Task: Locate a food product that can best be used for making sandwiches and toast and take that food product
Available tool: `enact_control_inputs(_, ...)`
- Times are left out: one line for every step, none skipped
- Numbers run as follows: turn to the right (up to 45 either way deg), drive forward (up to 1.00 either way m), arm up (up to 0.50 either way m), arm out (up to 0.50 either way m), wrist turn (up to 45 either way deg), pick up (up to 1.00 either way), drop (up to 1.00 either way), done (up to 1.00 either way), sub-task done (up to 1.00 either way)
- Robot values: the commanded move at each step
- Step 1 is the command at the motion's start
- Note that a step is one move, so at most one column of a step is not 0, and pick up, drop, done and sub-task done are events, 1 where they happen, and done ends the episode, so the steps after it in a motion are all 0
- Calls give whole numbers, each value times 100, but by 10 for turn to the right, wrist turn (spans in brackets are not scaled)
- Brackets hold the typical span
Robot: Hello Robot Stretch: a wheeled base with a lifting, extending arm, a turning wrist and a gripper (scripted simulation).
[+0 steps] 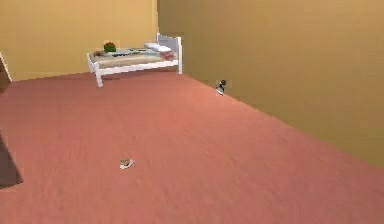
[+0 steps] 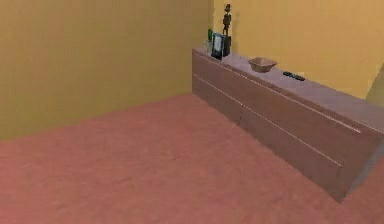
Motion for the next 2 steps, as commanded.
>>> enact_control_inputs(0, 100, 0, 0, 0, 0, 0, 0, 0)
enact_control_inputs(0, 70, 0, 0, 0, 0, 0, 0, 0)
